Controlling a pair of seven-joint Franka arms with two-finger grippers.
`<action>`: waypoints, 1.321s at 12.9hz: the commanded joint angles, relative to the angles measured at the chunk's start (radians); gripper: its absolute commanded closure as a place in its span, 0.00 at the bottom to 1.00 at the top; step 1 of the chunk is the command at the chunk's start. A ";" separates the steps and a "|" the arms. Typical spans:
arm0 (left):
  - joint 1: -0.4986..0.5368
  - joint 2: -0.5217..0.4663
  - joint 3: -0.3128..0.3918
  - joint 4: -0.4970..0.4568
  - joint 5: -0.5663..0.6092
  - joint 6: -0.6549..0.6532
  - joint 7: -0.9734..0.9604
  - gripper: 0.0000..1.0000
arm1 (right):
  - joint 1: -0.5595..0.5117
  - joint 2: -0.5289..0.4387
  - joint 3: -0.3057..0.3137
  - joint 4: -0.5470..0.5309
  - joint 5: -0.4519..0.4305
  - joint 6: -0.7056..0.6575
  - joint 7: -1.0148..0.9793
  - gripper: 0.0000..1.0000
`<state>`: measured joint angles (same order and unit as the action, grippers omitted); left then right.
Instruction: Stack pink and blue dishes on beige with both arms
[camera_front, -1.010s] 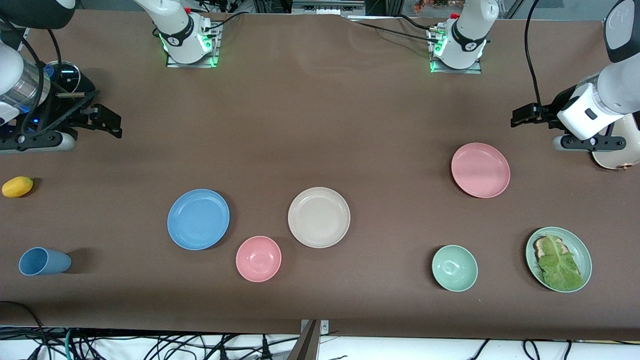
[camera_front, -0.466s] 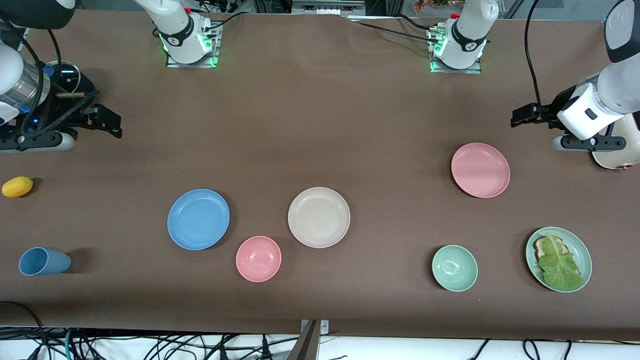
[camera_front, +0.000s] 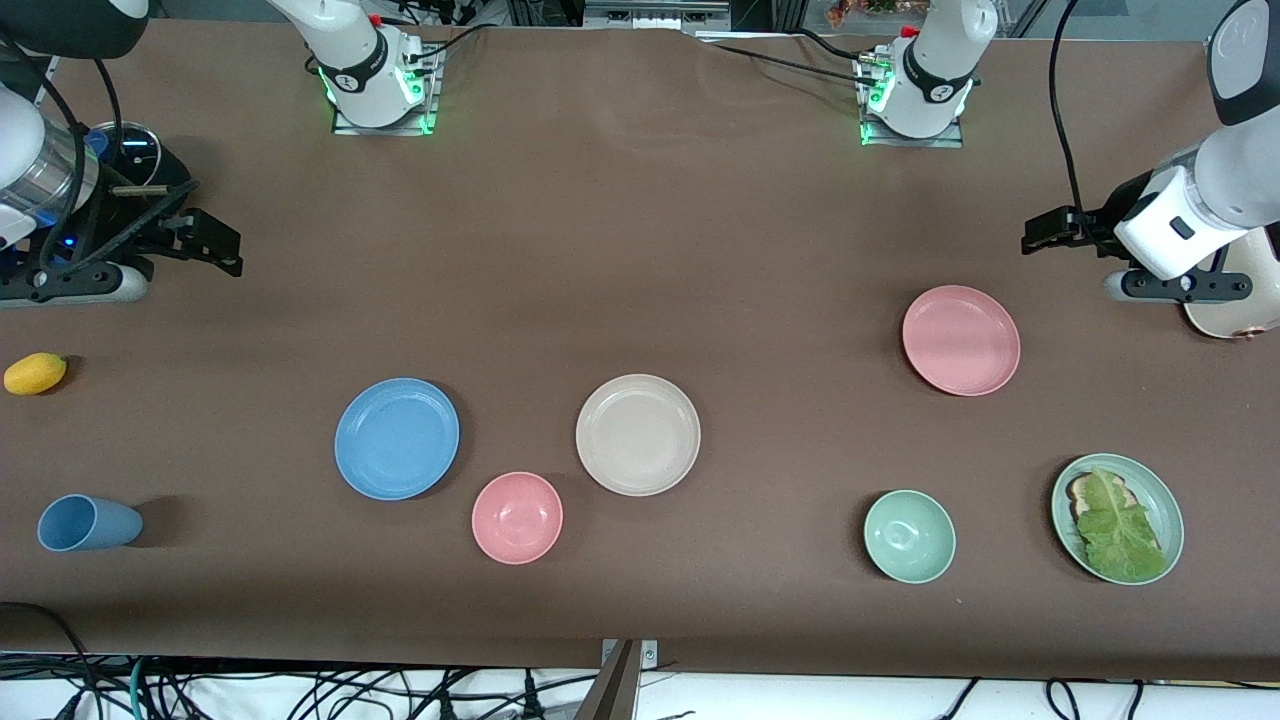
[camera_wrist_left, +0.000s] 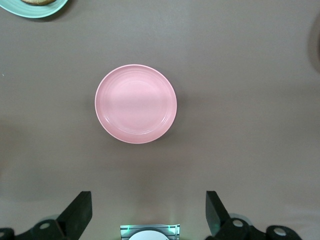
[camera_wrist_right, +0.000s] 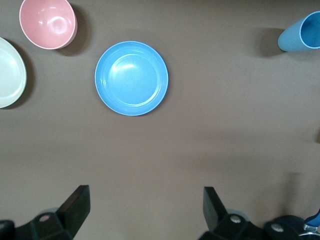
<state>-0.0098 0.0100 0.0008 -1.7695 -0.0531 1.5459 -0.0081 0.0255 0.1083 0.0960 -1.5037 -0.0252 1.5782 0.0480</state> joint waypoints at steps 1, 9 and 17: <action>-0.001 0.013 -0.002 0.027 0.012 -0.007 0.010 0.00 | -0.007 -0.002 0.005 0.008 0.010 -0.009 0.013 0.00; -0.001 0.013 -0.002 0.027 0.012 -0.006 0.010 0.00 | -0.007 -0.004 0.005 0.005 0.010 -0.012 0.013 0.00; -0.002 0.088 -0.002 0.061 -0.024 0.071 0.010 0.00 | -0.009 -0.002 0.005 0.007 0.011 -0.001 0.007 0.00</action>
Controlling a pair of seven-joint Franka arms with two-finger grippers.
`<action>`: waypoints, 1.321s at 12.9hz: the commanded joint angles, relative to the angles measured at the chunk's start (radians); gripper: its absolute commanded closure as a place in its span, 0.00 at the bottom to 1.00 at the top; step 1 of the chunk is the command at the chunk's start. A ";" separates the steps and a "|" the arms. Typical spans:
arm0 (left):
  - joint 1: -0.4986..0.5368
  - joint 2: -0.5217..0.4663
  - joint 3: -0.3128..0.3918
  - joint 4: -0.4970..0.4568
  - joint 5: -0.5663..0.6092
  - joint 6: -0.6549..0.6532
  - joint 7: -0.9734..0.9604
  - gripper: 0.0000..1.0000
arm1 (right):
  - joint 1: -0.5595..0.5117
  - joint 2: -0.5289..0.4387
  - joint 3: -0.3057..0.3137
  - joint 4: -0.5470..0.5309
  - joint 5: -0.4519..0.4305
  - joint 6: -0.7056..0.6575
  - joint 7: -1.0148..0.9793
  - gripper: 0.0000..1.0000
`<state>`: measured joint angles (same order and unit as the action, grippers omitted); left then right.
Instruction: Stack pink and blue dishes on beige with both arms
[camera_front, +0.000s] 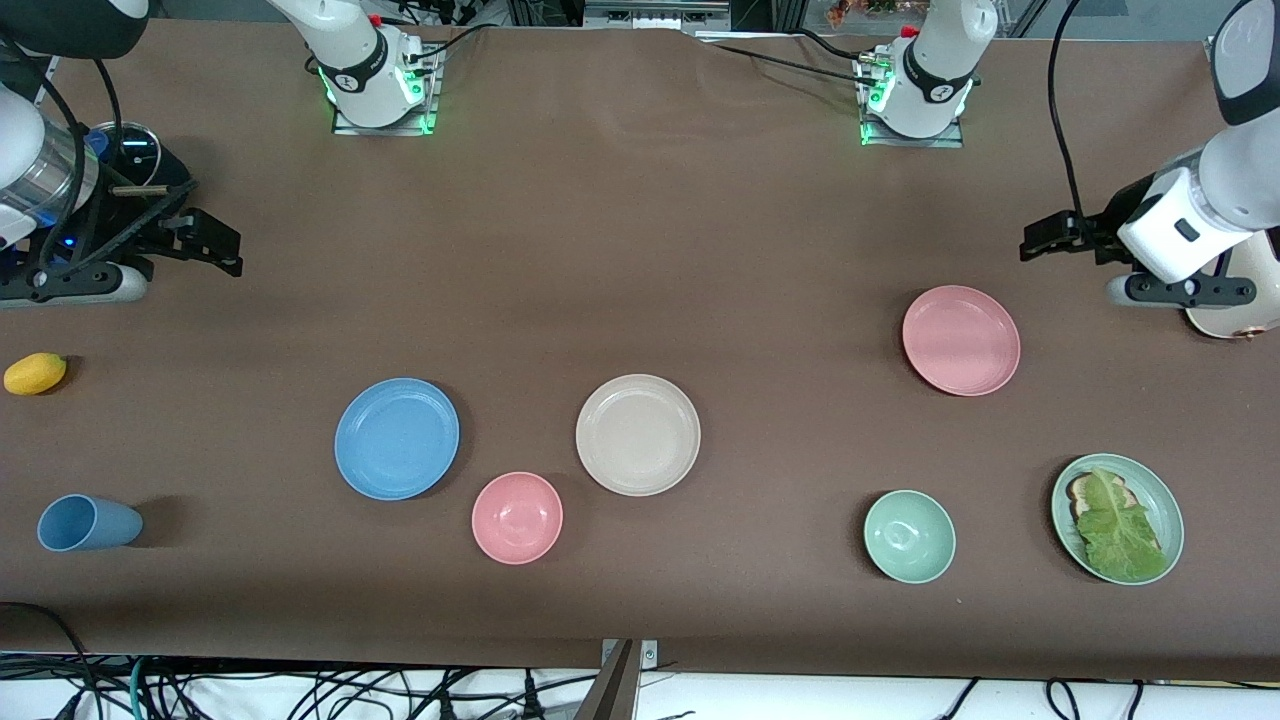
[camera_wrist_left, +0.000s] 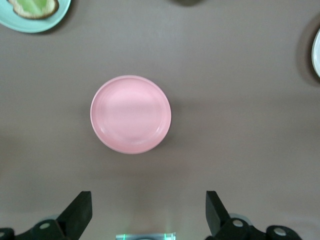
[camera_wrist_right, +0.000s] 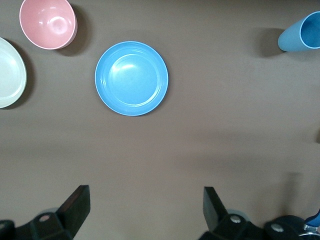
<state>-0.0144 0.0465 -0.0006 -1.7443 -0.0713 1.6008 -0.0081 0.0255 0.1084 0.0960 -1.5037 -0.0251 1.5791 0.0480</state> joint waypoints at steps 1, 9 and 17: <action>0.001 0.078 0.001 0.035 -0.004 0.016 0.010 0.00 | -0.009 0.001 0.005 0.008 0.011 -0.001 0.000 0.00; 0.033 0.286 0.002 0.016 0.042 0.111 0.025 0.00 | -0.007 0.007 0.005 0.010 0.010 0.004 -0.002 0.00; 0.232 0.329 0.008 -0.236 -0.134 0.490 0.503 0.00 | -0.019 0.014 0.004 0.014 0.010 0.013 -0.004 0.00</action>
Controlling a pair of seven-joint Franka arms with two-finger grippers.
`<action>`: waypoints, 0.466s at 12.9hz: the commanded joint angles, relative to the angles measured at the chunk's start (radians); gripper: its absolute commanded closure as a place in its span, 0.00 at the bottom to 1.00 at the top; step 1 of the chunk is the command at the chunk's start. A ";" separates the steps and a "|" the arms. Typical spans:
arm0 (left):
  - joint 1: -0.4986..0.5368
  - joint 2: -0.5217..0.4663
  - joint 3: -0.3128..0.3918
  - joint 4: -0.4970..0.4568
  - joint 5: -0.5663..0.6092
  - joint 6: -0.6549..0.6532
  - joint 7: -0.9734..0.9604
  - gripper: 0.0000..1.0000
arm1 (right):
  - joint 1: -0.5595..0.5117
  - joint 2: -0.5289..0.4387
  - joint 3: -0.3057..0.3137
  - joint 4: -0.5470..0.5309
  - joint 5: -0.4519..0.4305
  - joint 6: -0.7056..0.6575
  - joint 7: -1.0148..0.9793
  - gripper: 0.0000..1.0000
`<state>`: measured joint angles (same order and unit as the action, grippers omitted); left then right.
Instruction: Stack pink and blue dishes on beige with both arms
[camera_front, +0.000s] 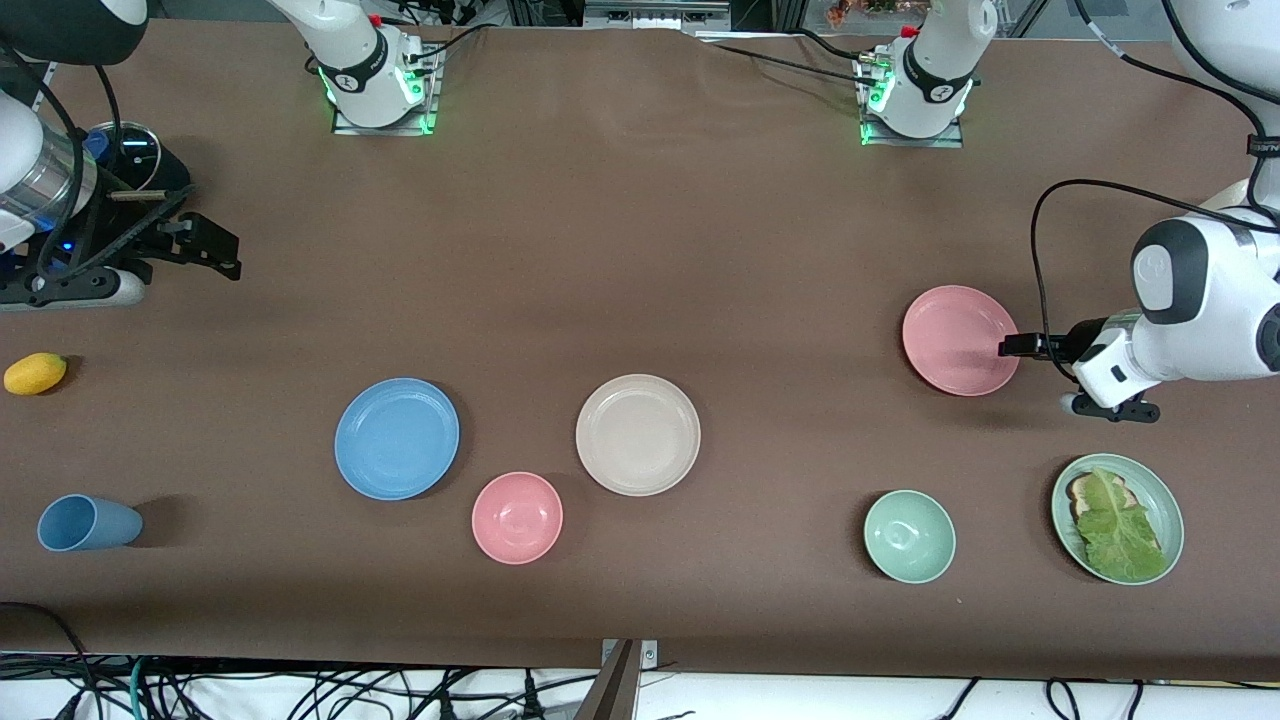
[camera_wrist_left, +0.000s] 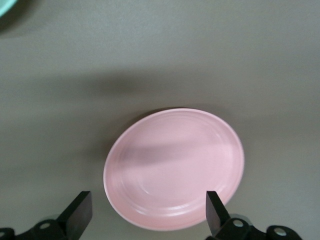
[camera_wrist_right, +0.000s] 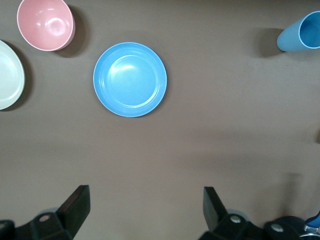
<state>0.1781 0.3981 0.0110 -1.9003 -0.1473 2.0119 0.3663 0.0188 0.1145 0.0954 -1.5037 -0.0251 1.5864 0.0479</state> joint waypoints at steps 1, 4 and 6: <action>0.058 -0.022 -0.003 -0.113 -0.080 0.120 0.187 0.00 | -0.016 0.008 0.003 0.014 0.010 0.018 -0.005 0.00; 0.092 -0.019 -0.003 -0.199 -0.156 0.220 0.330 0.00 | -0.020 0.013 0.003 0.014 0.010 0.026 -0.003 0.00; 0.112 -0.001 -0.003 -0.229 -0.198 0.275 0.388 0.00 | -0.020 0.013 0.004 0.014 0.010 0.027 -0.005 0.00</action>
<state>0.2701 0.4012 0.0126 -2.0895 -0.2903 2.2369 0.6779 0.0105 0.1223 0.0915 -1.5037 -0.0251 1.6109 0.0479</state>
